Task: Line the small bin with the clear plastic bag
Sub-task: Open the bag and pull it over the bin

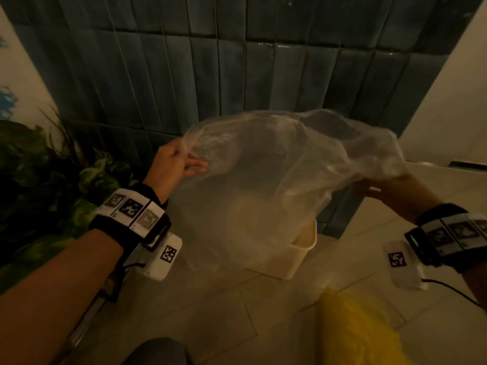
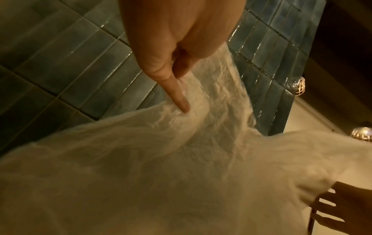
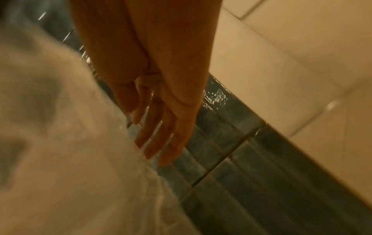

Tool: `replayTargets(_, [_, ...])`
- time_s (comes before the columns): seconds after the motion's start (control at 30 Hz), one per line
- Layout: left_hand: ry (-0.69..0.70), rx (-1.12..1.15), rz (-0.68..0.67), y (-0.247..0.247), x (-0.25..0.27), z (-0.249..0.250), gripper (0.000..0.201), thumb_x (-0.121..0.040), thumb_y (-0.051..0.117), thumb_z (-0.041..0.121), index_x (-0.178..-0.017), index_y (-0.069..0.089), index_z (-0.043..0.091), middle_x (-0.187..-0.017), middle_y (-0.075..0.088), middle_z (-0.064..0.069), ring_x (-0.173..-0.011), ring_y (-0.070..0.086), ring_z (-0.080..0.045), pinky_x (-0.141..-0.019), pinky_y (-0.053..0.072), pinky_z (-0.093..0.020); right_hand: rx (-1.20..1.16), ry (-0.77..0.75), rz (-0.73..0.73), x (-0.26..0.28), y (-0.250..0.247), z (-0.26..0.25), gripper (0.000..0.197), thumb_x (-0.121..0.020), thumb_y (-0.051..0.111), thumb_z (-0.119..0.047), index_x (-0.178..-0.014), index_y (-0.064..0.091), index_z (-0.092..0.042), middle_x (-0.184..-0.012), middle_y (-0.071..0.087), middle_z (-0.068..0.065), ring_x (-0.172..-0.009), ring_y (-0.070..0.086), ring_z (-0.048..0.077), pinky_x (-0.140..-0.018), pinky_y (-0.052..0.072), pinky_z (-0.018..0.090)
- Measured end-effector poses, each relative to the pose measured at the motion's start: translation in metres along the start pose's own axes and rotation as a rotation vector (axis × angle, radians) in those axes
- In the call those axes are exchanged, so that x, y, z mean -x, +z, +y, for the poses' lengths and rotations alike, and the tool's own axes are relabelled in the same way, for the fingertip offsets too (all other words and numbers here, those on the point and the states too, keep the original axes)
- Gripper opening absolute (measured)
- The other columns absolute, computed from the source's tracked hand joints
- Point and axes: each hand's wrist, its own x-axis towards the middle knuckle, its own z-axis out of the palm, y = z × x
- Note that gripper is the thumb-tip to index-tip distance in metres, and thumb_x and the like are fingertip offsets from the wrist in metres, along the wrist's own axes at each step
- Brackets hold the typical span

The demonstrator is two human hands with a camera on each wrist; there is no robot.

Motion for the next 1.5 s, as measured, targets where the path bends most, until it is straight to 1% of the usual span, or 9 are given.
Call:
replayTargets(0.1, [-0.043,0.061,0.006,0.0,0.006,-0.001,0.03,-0.097,0.027,-0.001,-0.092,0.056,-0.003,-0.083,0.058,-0.014,-0.053,0.068,-0.006,-0.058,0.057,-0.017,-0.135,0.068,-0.107,0.002,0.023,-0.026,0.042,-0.088,0.039,-0.056,-0.109,0.061,-0.027,-0.097,0.073,-0.002,-0.088,0.071,0.017,-0.074,0.056,0.036])
replayTargets(0.3, [-0.059,0.062,0.006,-0.003,0.016,0.005,0.03,-0.097,0.035,0.01,-0.08,0.059,0.007,-0.083,0.063,-0.009,-0.066,0.068,-0.01,-0.069,0.056,-0.02,-0.113,0.056,-0.122,-0.005,0.033,-0.072,0.097,-0.064,0.024,-0.089,-0.135,0.047,-0.027,-0.137,0.053,0.003,-0.121,0.053,0.026,-0.1,0.038,0.052])
replayTargets(0.43, [-0.093,0.036,-0.038,-0.008,0.021,0.003,0.027,-0.095,0.037,0.009,-0.085,0.062,0.002,-0.081,0.067,-0.01,-0.066,0.069,-0.01,-0.072,0.057,-0.025,0.143,0.001,-0.032,-0.028,0.05,-0.098,0.066,-0.083,0.043,-0.066,-0.137,0.042,-0.028,-0.124,0.049,-0.001,-0.12,0.048,0.021,-0.091,0.041,0.038])
replayTargets(0.7, [-0.221,-0.176,-0.009,-0.029,0.031,-0.002,0.041,-0.093,0.028,0.019,-0.082,0.063,0.003,-0.082,0.068,-0.012,-0.072,0.064,-0.024,-0.06,0.055,-0.032,1.039,0.04,-0.356,-0.043,0.064,-0.059,0.037,-0.085,0.064,-0.033,-0.108,0.067,-0.004,-0.102,0.064,0.011,-0.092,0.059,0.024,-0.085,0.045,0.033])
replayTargets(0.87, [-0.048,-0.872,0.14,-0.053,0.016,0.017,0.056,-0.091,0.014,0.044,-0.106,0.053,0.006,-0.118,0.058,-0.019,-0.111,0.05,-0.039,-0.101,0.038,-0.052,0.734,-0.073,-0.23,-0.028,0.088,-0.035,0.022,-0.091,0.058,-0.026,-0.092,0.071,-0.008,-0.082,0.063,0.004,-0.073,0.057,0.012,-0.077,0.041,0.029])
replayTargets(0.97, [0.204,-1.08,0.185,-0.042,0.013,0.043,0.077,-0.077,0.004,0.062,-0.122,0.053,0.025,-0.13,0.053,-0.015,-0.121,0.043,-0.039,-0.104,0.032,-0.052,0.76,-0.194,-0.18,-0.024,0.098,-0.034,0.023,-0.094,0.052,-0.027,-0.087,0.068,-0.012,-0.075,0.061,0.001,-0.069,0.055,0.01,-0.075,0.04,0.028])
replayTargets(1.13, [0.601,-1.319,-0.048,0.021,0.03,0.055,0.062,-0.084,0.039,0.06,-0.134,0.041,0.025,-0.138,0.041,-0.006,-0.129,0.033,-0.029,-0.102,0.029,-0.046,0.792,-0.35,-0.112,-0.015,0.11,-0.04,0.028,-0.097,0.046,-0.027,-0.104,0.068,-0.01,-0.088,0.064,0.004,-0.083,0.058,0.015,-0.073,0.041,0.026])
replayTargets(1.37, [0.227,-1.45,-0.35,0.04,0.014,0.021,0.036,-0.094,0.043,0.026,-0.13,0.044,0.021,-0.131,0.054,-0.009,-0.123,0.047,-0.031,-0.106,0.026,-0.053,0.674,-0.413,-0.136,-0.012,0.108,-0.033,0.023,-0.096,0.048,-0.023,-0.108,0.066,-0.017,-0.083,0.061,-0.005,-0.074,0.056,0.007,-0.067,0.041,0.01])
replayTargets(1.5, [0.068,-1.316,-0.32,0.013,0.017,0.01,0.028,-0.094,0.044,0.037,-0.109,0.059,0.019,-0.114,0.062,-0.01,-0.106,0.059,-0.031,-0.094,0.044,-0.044,0.497,-0.299,-0.07,-0.02,0.097,-0.025,0.022,-0.095,0.049,-0.019,-0.107,0.067,-0.013,-0.092,0.069,0.011,-0.082,0.065,0.022,-0.079,0.054,0.032])
